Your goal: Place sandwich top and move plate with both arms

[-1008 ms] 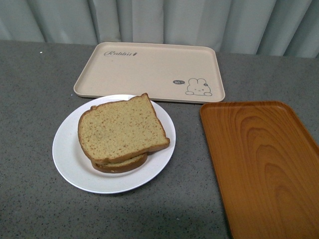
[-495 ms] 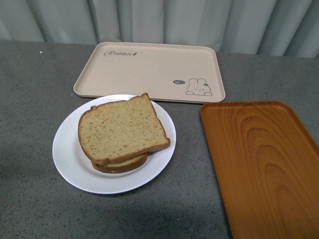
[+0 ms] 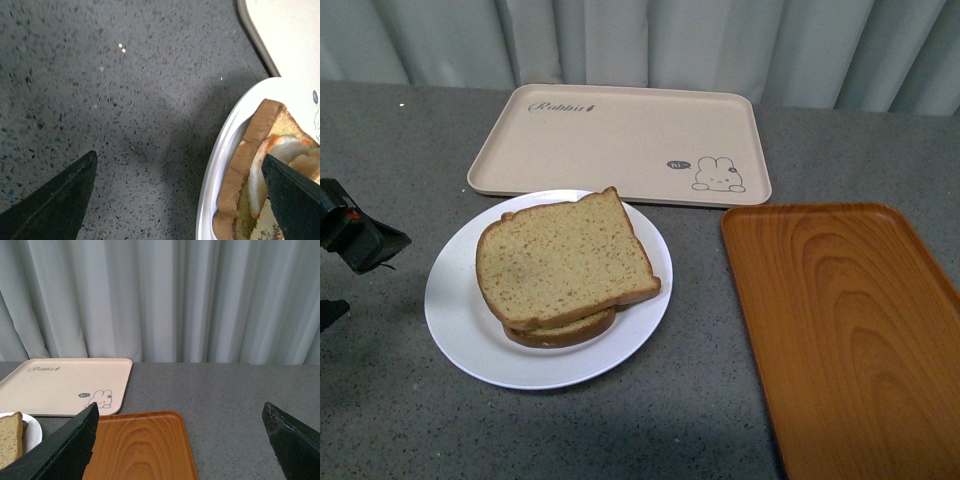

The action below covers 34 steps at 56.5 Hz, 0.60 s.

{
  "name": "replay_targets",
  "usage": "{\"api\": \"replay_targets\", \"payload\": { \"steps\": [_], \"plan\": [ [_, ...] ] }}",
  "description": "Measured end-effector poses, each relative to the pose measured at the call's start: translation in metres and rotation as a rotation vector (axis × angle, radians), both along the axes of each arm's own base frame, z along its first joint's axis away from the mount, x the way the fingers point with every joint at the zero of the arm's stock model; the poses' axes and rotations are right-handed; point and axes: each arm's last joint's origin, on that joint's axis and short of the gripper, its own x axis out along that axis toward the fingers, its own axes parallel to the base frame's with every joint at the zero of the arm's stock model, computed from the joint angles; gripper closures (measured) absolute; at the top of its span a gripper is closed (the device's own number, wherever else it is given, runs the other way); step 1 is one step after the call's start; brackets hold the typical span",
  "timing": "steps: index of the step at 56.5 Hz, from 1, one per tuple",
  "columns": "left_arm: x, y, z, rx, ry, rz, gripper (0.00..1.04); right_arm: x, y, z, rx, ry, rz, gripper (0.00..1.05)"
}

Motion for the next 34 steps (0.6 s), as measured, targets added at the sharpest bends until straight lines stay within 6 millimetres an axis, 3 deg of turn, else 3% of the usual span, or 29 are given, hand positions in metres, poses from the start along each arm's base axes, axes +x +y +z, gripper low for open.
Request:
{"api": "replay_targets", "payload": {
  "steps": [34],
  "plan": [
    [0.014, -0.017, -0.014, -0.092, 0.032, -0.039, 0.06, 0.000, 0.000, 0.000, 0.000, 0.000, 0.000, 0.09]
  ]
}}
